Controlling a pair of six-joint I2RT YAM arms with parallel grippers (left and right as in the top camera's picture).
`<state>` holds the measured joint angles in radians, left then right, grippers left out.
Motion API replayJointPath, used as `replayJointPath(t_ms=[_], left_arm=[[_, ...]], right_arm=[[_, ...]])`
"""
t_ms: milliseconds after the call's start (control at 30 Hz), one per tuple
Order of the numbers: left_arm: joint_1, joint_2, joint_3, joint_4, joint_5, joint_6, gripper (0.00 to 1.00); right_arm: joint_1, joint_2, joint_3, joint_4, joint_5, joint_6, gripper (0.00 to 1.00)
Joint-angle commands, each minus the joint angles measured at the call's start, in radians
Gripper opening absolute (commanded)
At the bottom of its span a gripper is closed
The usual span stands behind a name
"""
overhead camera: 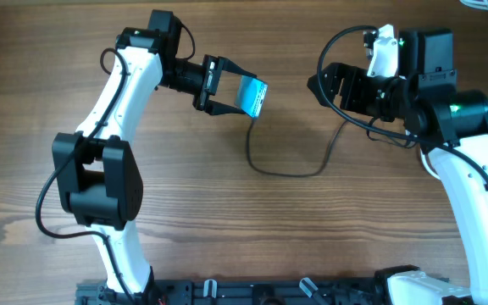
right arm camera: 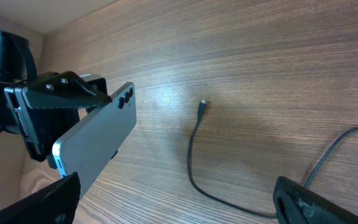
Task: Plug charger to phone and switch on socket
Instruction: 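Lift the phone with the left gripper and tilt it upright, then bring the right gripper to the phone and grip its side edge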
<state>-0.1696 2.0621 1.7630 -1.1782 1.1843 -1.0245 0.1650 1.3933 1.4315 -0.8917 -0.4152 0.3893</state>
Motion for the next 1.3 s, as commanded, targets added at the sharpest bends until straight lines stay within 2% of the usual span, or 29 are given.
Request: replayJointPath(t_ms=[0,200,500,800,1067,1267], left_arm=[[-0.001,-0.028,0.025,0.0,0.051,-0.032,0.47],[-0.003,-0.028,0.025,0.026,0.053,-0.088,0.46],[-0.006,-0.028,0.025,0.048,0.052,-0.087,0.46],[-0.019,-0.028,0.025,0.118,-0.073,-0.088,0.47],[-0.019,-0.027,0.025,0.121,-0.075,-0.092,0.47],[-0.026,-0.027,0.025,0.121,-0.075,-0.092,0.47]], right_arm=[[0.005,0.01,0.019,0.005,-0.012,0.007,1.0],[0.005,0.01,0.019,0.01,-0.012,0.033,1.0],[0.005,0.01,0.019,0.016,-0.012,0.032,1.0],[0.006,0.012,0.019,0.017,-0.012,0.032,1.0],[0.006,0.036,0.019,0.018,-0.042,0.029,1.0],[0.045,0.058,0.019,0.06,-0.108,-0.024,0.99]])
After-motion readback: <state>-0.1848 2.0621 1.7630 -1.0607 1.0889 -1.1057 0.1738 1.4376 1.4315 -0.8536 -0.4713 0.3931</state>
